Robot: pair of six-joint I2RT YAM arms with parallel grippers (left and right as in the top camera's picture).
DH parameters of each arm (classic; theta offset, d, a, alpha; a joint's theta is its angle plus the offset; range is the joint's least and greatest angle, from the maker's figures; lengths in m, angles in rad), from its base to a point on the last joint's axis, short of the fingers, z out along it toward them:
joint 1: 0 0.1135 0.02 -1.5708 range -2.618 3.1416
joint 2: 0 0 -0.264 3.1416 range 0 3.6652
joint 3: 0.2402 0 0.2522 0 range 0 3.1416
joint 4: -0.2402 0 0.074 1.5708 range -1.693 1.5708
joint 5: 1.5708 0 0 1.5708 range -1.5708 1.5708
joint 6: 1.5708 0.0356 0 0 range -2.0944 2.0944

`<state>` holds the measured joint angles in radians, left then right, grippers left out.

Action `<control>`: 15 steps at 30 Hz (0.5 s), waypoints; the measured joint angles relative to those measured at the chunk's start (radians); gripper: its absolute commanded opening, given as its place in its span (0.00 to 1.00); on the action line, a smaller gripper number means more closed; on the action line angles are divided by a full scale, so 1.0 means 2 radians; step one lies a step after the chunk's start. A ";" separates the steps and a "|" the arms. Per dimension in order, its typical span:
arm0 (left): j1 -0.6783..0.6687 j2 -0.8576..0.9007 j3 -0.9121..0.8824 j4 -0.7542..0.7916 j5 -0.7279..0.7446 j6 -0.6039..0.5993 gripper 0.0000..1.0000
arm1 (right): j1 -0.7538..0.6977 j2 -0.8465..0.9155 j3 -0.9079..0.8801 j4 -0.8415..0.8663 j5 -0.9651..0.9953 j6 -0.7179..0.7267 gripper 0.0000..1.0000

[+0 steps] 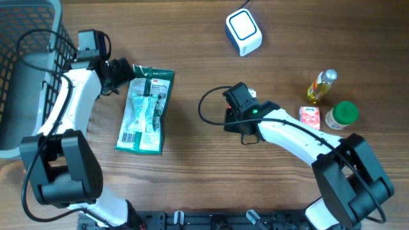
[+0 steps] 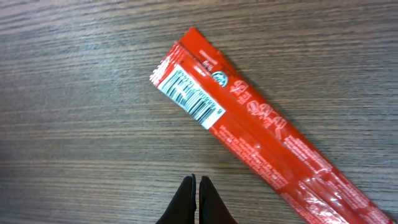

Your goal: Scan the item barcode

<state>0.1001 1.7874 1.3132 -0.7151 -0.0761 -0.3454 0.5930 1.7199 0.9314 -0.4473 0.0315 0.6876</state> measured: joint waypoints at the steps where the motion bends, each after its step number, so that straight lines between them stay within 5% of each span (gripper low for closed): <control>1: 0.000 0.000 0.000 0.000 0.000 0.000 1.00 | -0.001 0.000 0.000 0.000 0.000 0.000 0.05; 15: 0.000 0.000 0.000 0.000 0.001 0.000 1.00 | -0.001 0.022 0.000 0.040 -0.002 0.010 0.04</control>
<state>0.1001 1.7874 1.3132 -0.7151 -0.0746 -0.3454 0.5919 1.7645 0.9314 -0.3676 0.0277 0.7071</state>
